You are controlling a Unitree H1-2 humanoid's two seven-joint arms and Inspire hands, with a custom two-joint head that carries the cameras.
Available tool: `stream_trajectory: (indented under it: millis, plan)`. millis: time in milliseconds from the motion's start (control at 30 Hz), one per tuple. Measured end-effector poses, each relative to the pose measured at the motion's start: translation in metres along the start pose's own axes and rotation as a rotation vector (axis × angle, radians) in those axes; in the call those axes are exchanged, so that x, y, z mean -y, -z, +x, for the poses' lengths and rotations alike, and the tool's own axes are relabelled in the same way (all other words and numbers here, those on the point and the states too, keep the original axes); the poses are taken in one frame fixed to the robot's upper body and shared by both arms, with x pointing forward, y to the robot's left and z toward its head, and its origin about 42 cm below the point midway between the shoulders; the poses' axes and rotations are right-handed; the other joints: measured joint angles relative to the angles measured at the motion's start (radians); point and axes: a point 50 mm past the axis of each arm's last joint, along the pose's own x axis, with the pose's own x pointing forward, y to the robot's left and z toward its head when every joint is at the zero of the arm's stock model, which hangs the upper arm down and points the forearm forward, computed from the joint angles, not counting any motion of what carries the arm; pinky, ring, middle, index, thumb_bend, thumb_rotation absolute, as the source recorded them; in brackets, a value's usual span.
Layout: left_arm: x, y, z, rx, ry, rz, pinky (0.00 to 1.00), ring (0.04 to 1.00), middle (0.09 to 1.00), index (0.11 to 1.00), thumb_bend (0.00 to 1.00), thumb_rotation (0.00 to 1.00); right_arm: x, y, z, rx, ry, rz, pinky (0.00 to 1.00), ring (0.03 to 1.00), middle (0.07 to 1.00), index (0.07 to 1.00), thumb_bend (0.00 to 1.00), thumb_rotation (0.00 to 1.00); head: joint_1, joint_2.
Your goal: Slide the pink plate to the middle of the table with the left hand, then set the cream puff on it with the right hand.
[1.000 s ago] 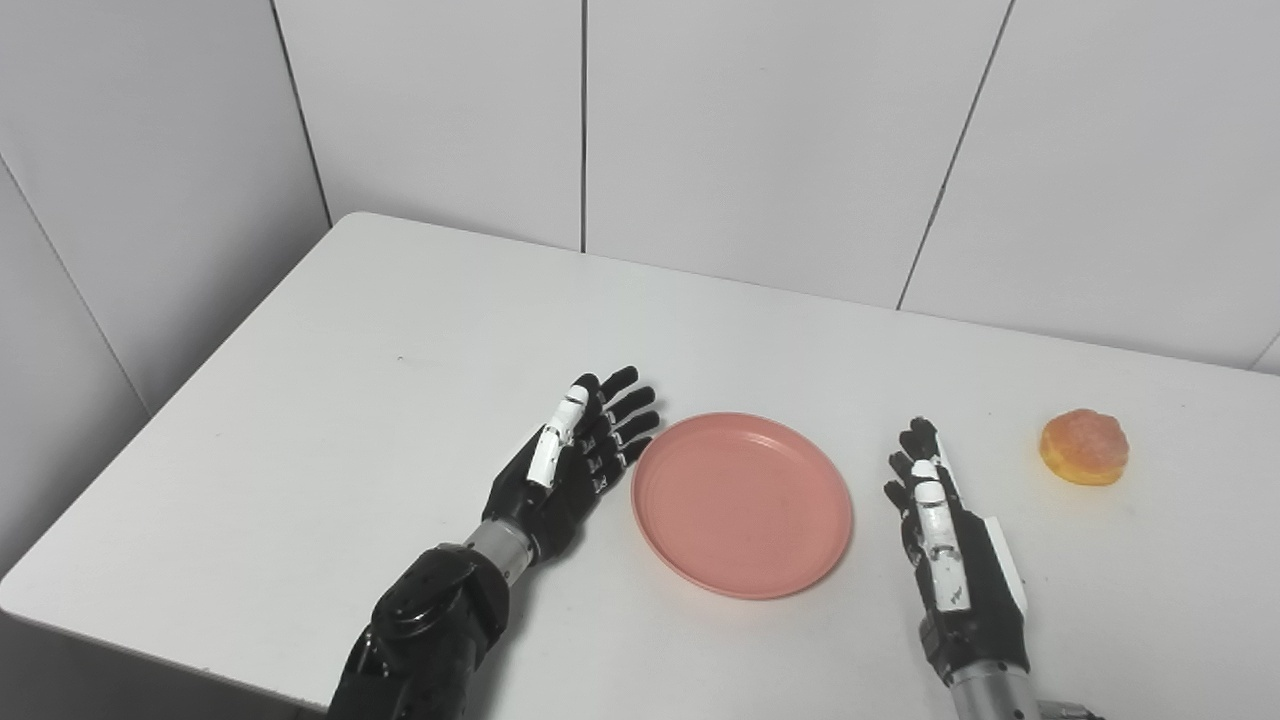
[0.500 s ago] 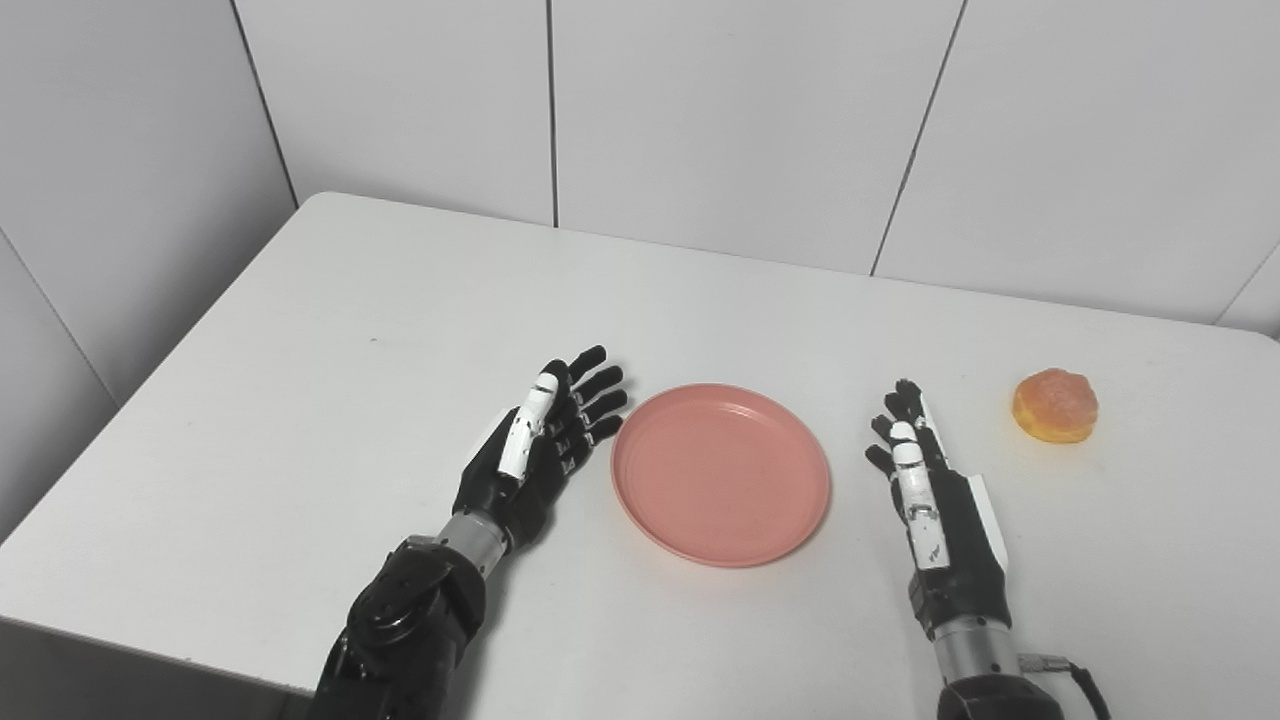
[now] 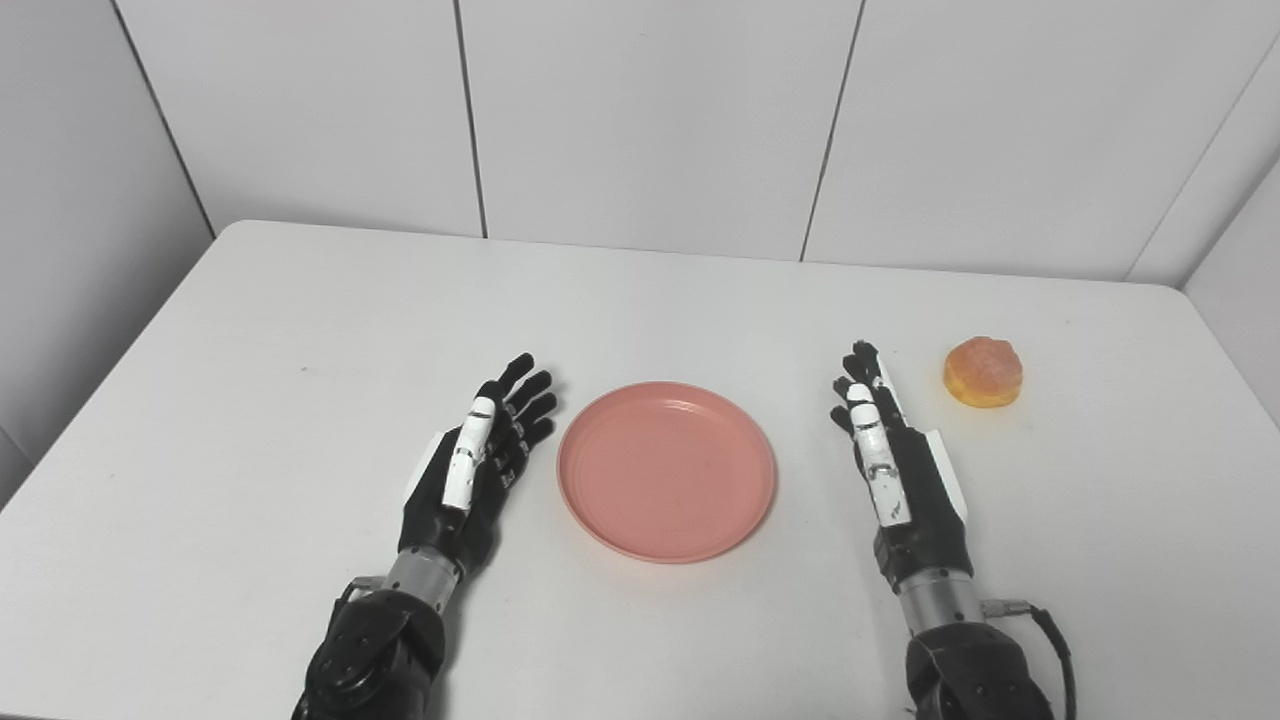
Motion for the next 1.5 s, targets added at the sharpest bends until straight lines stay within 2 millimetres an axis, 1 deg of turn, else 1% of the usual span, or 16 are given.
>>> stream_trajectory:
  millis: [100,167,367,500,633,700,767,933,1067,1100,1133,1167,1233,1333,1400,1500]
  plan:
    - [-0.001,0.003,-0.004,0.023,-0.012,0.020,0.93,0.914,0.915,0.898,0.45,1.00,0.003,-0.007,0.005,0.023,0.008,-0.028,0.92,0.938,0.958,0.964,0.32,1.00,-0.019,-0.003]
    - [-0.002,0.004,-0.006,0.034,-0.018,0.038,0.92,0.911,0.910,0.893,0.45,1.00,0.007,-0.013,0.007,0.035,0.012,-0.048,0.92,0.942,0.958,0.959,0.34,1.00,-0.037,-0.008]
    - [-0.003,0.006,-0.012,0.061,-0.025,0.068,0.93,0.922,0.921,0.907,0.46,1.00,0.029,-0.027,0.019,0.086,0.042,-0.159,0.86,0.901,0.919,0.915,0.39,1.00,-0.126,-0.031]
    - [-0.004,0.007,-0.015,0.072,-0.027,0.072,0.92,0.919,0.919,0.908,0.46,1.00,0.036,-0.036,0.016,0.094,0.067,-0.208,0.84,0.893,0.912,0.908,0.43,1.00,-0.150,-0.040]
    - [-0.004,0.008,-0.016,0.073,-0.029,0.072,0.91,0.908,0.908,0.898,0.45,1.00,0.044,-0.041,0.021,0.088,0.083,-0.249,0.81,0.879,0.901,0.894,0.40,1.00,-0.167,-0.049]
    - [-0.004,0.008,-0.016,0.073,-0.028,0.072,0.92,0.913,0.912,0.902,0.45,1.00,0.051,-0.048,0.027,0.107,0.092,-0.290,0.77,0.873,0.900,0.896,0.39,1.00,-0.177,-0.057]
    - [-0.004,0.008,-0.016,0.075,-0.026,0.072,0.93,0.920,0.918,0.909,0.45,1.00,0.063,-0.057,0.032,0.132,0.103,-0.344,0.75,0.878,0.906,0.901,0.42,0.99,-0.183,-0.061]
    - [-0.004,0.009,-0.017,0.079,-0.022,0.068,0.93,0.914,0.914,0.909,0.47,1.00,0.083,-0.068,0.038,0.159,0.130,-0.502,0.77,0.850,0.872,0.853,0.44,0.88,-0.203,-0.072]
    - [-0.004,0.009,-0.017,0.080,-0.022,0.068,0.93,0.910,0.910,0.904,0.46,1.00,0.095,-0.076,0.042,0.165,0.148,-0.661,0.73,0.827,0.866,0.875,0.53,0.81,-0.210,-0.087]
    - [-0.005,0.009,-0.017,0.080,-0.022,0.067,0.93,0.909,0.910,0.904,0.46,1.00,0.098,-0.079,0.043,0.167,0.157,-0.692,0.73,0.826,0.866,0.876,0.53,0.80,-0.210,-0.087]
    - [-0.005,0.010,-0.017,0.079,-0.022,0.067,0.93,0.909,0.909,0.903,0.46,1.00,0.100,-0.081,0.044,0.170,0.160,-0.713,0.73,0.826,0.867,0.878,0.54,0.80,-0.213,-0.089]
    - [-0.005,0.010,-0.017,0.079,-0.022,0.067,0.92,0.904,0.906,0.900,0.46,1.00,0.102,-0.083,0.045,0.170,0.161,-0.728,0.76,0.853,0.884,0.885,0.57,0.76,-0.213,-0.089]
    - [-0.005,0.010,-0.017,0.079,-0.023,0.067,0.92,0.906,0.908,0.902,0.45,1.00,0.104,-0.085,0.048,0.159,0.152,-0.753,0.77,0.867,0.897,0.891,0.60,0.71,-0.218,-0.107]
    - [-0.005,0.010,-0.017,0.080,-0.023,0.066,0.93,0.908,0.911,0.903,0.42,1.00,0.111,-0.087,0.053,0.118,0.149,-0.800,0.79,0.883,0.910,0.900,0.66,0.63,-0.227,-0.118]
    - [-0.005,0.010,-0.017,0.079,-0.024,0.066,0.93,0.908,0.911,0.904,0.41,1.00,0.115,-0.088,0.055,0.094,0.149,-0.818,0.80,0.888,0.913,0.901,0.67,0.61,-0.227,-0.118]
    - [-0.005,0.010,-0.018,0.079,-0.026,0.066,0.92,0.899,0.905,0.900,0.40,1.00,0.120,-0.089,0.060,0.064,0.155,-0.841,0.79,0.882,0.908,0.890,0.71,0.54,-0.215,-0.130]
